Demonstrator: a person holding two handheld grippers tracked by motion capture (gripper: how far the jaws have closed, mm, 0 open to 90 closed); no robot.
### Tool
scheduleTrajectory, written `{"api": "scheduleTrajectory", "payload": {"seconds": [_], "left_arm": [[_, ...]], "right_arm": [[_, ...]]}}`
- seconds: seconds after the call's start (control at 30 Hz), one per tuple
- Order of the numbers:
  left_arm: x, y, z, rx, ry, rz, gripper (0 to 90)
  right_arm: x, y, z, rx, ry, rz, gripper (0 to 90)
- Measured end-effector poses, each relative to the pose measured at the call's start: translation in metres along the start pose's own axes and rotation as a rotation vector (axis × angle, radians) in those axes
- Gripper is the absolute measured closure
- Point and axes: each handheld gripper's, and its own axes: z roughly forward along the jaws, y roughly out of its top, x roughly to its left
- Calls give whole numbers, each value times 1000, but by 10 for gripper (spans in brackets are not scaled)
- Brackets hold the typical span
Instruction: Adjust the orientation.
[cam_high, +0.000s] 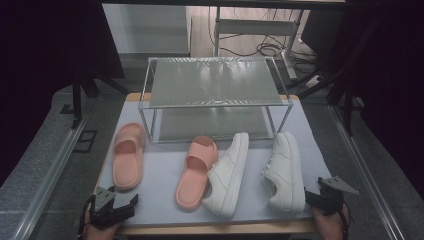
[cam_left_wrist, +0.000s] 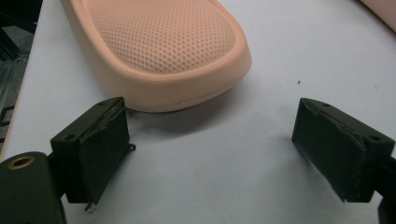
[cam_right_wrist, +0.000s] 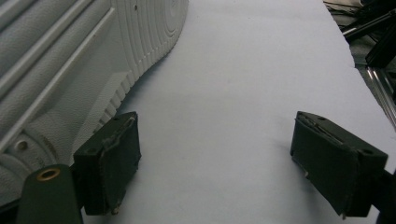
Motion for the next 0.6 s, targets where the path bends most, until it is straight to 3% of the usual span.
{"api": "scheduleTrajectory", "payload": {"seconds": [0.6], "left_arm": [[-1,2,0,16,5,1,110]], "right_arm": [[0,0,0,0,1,-1,156]]}}
